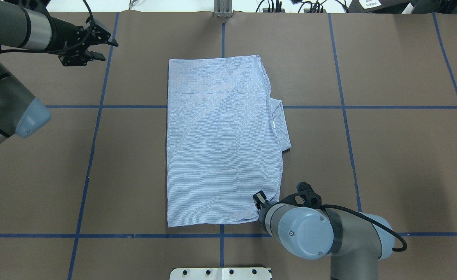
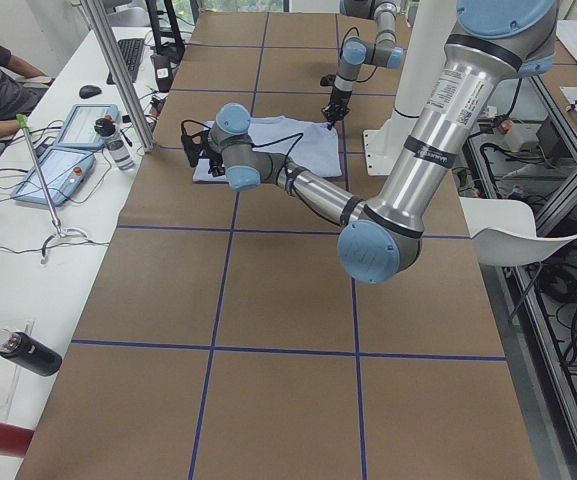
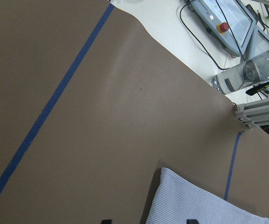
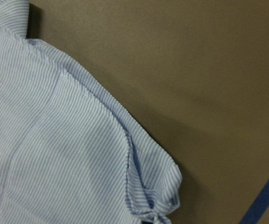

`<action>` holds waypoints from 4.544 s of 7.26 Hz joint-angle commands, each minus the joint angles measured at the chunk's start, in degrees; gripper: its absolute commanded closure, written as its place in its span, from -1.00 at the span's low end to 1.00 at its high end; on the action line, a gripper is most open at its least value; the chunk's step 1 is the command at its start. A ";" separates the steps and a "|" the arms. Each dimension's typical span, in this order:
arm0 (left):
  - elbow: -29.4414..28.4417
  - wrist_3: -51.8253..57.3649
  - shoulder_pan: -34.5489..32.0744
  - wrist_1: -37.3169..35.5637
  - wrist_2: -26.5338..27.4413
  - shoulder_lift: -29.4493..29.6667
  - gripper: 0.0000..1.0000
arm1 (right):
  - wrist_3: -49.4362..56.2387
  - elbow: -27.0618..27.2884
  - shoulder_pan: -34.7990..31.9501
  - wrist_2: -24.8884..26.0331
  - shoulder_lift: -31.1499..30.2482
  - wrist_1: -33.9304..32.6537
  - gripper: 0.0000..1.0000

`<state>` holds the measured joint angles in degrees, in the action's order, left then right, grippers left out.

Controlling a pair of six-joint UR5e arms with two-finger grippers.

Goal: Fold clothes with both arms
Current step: 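Lower the left gripper to the near shirt edge and grasp both near corners, then lift the near edge with both grippers and fold it toward the collar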

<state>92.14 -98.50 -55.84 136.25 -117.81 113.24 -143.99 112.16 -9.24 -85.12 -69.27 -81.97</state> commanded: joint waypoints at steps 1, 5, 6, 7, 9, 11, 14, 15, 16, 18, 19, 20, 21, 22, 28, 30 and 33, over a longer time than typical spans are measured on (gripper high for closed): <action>14.66 -12.79 11.20 0.07 8.31 -10.26 -0.24 | 0.02 0.52 0.10 -0.05 -0.16 -0.03 1.00; 20.46 -28.39 41.90 -3.25 38.14 -17.00 -0.23 | 0.11 0.52 0.18 -0.22 -0.08 0.05 1.00; 20.19 -29.29 45.00 -5.36 40.01 -16.65 -0.23 | 0.11 0.52 0.18 -0.22 -0.08 0.05 1.00; 20.01 -30.95 47.30 -5.90 40.55 -16.56 -0.23 | 0.11 0.52 0.18 -0.22 0.01 0.14 1.00; 19.74 -31.41 48.72 -8.70 40.91 -14.11 -0.23 | 0.11 0.52 0.27 -0.22 0.01 0.14 1.00; 18.52 -32.19 50.56 -9.77 41.00 -12.87 -0.23 | 0.11 0.61 0.27 -0.22 -0.07 0.14 1.00; 17.02 -32.28 50.92 -9.77 40.91 -11.64 -0.22 | 0.11 0.61 0.18 -0.22 -0.16 0.14 1.00; 17.02 -32.28 50.92 -9.86 40.91 -11.46 -0.10 | 0.11 0.61 0.18 -0.22 -0.16 0.14 1.00; 17.02 -32.46 50.84 -9.86 41.00 -11.55 0.17 | 0.11 0.61 0.18 -0.22 -0.34 0.14 1.00; 17.02 -34.57 50.84 -9.86 41.00 -11.90 1.00 | 0.11 0.78 0.18 -0.22 -0.34 0.14 1.00; 17.11 -34.57 50.83 -9.86 41.00 -11.46 1.00 | 0.11 0.78 0.27 -0.22 -0.25 0.14 1.00; 18.67 -34.57 50.49 -9.86 41.00 -11.11 1.00 | 0.02 1.22 0.27 -0.22 -0.16 0.14 1.00; 20.86 -34.57 50.31 -9.86 41.00 -11.80 1.00 | -0.06 1.75 0.45 0.30 -0.25 0.14 1.00; 22.80 -34.57 50.13 -9.86 41.08 -12.59 1.00 | -0.06 2.53 0.71 0.39 -0.34 0.14 1.00; 35.98 -39.03 55.40 -16.52 41.70 -15.06 1.00 | -0.77 16.66 6.15 0.83 -7.54 -3.60 1.00; 36.88 -39.23 56.02 -17.68 41.53 -14.19 1.00 | -0.94 18.98 6.34 0.92 -6.67 -7.24 1.00; 35.84 -32.84 50.69 -17.77 41.00 -10.95 1.00 | 0.89 15.66 -2.59 -1.87 -1.24 -7.51 1.00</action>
<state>128.58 -134.23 -2.27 118.58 -76.67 100.52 -144.05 129.54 -7.60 -85.34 -72.96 -89.34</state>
